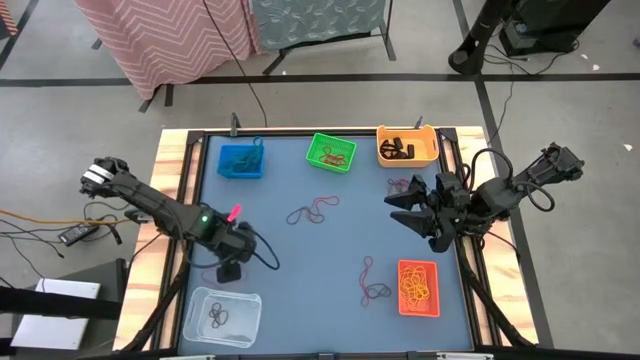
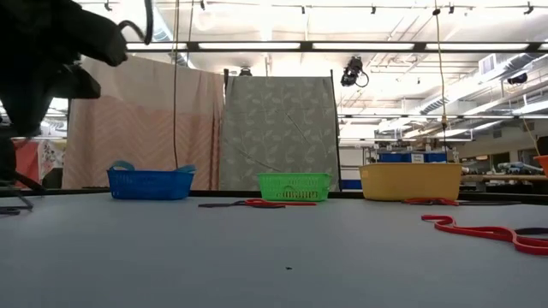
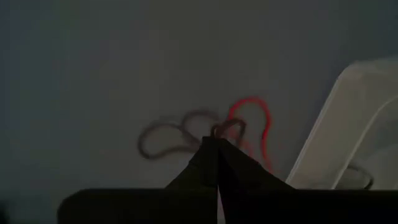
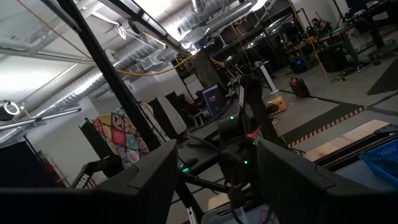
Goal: Sort rubber bands into baskets
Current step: Put the brown rubber band into the transparent bin
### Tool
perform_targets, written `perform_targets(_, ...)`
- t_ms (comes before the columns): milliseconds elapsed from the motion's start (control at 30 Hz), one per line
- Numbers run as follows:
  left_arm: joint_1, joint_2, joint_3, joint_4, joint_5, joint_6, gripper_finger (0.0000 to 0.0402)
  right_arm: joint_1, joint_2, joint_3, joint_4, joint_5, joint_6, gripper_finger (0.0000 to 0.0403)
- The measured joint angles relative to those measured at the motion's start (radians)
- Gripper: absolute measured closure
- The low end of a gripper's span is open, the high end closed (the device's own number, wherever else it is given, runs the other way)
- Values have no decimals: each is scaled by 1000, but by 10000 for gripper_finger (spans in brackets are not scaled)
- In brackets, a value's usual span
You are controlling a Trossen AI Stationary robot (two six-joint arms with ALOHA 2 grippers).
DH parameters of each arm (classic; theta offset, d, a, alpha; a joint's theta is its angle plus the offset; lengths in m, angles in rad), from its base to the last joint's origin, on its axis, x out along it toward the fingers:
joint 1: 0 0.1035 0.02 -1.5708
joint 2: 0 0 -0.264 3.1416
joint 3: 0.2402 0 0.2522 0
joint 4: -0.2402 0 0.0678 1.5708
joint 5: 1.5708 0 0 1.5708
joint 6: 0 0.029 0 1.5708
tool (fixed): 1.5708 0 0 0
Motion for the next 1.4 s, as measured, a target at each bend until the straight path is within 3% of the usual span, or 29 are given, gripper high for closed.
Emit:
perform_targets(267, 33, 0, -11, 63, -31, 40, 369, 0, 0, 0, -5, 10, -3, 172)
perform_targets(800, 230, 0, -11, 107, -56, 162, 233, 0, 0, 0, -4, 11, -3, 172)
perform_targets(1033, 221, 2, -52, 134, -22, 134, 222, 0, 0, 0, -9, 10, 6, 172)
perform_targets(1167, 221, 11, -148, 283, 40, 113, 223, 0, 8, 0, -11, 10, -5, 172)
perform_targets(1400, 222, 80, -241, 431, 24, 118, 223, 0, 38, 0, -12, 10, -1, 172)
